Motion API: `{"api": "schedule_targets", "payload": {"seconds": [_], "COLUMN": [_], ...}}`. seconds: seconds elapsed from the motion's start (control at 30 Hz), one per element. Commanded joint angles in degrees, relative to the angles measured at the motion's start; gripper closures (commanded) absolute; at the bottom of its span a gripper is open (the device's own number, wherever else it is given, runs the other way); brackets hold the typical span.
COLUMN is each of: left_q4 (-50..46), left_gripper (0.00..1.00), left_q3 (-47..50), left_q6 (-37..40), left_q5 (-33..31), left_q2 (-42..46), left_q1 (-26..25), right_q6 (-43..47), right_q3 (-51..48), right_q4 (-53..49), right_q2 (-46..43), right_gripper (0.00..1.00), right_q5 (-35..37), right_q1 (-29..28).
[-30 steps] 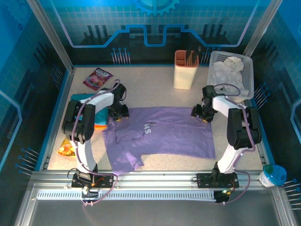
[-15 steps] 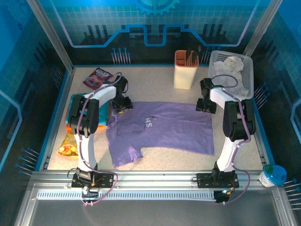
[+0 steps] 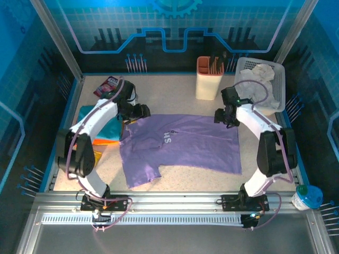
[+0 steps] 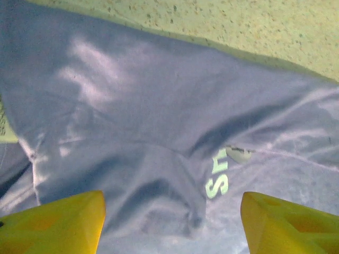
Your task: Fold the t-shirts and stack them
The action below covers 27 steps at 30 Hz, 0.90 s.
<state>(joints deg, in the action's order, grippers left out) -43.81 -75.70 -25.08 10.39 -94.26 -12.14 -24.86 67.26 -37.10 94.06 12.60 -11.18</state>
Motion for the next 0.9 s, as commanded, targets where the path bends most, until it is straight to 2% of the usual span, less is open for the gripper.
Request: {"api": "schedule_targets", "payload": {"seconds": [0.0,0.13,0.27,0.43,0.5,0.7,0.87], "left_q4": [-3.56,-3.3,-3.85,-5.14,-5.08,-7.55,-8.6], "left_gripper": [0.3,0.3,0.3,0.31,0.32,0.35,0.36], "left_q3": [5.98,12.11,16.69,20.81,22.41,26.98,32.2], "left_q6": [0.53,-0.25,-1.21,-3.92,-5.67,-10.8,-17.61], "left_q5": [0.14,-1.42,-1.43,-0.34,-0.13,-0.63,-0.18], "left_q2": [3.55,8.45,11.79,15.49,17.12,20.64,27.05], "left_q1": [-1.41,-2.58,-3.23,-5.55,-7.0,-12.12,-16.53], "right_q6": [-4.82,-7.53,-8.1,-6.84,-5.94,-5.2,-4.94], "right_q3": [-6.6,-12.97,-14.62,-12.98,-11.37,-5.59,-5.5], "right_q4": [0.48,3.45,4.01,3.35,3.23,1.85,1.51], "right_q2": [-2.36,-3.76,-0.43,3.29,4.87,8.44,7.34], "right_gripper": [0.29,0.25,0.24,0.24,0.27,0.27,0.26], "right_q5": [-7.3,-10.24,-10.14,-6.58,-6.78,-8.0,-8.57], "right_q1": [-2.08,-5.11,-5.35,-4.04,-2.65,-0.01,0.72]}}
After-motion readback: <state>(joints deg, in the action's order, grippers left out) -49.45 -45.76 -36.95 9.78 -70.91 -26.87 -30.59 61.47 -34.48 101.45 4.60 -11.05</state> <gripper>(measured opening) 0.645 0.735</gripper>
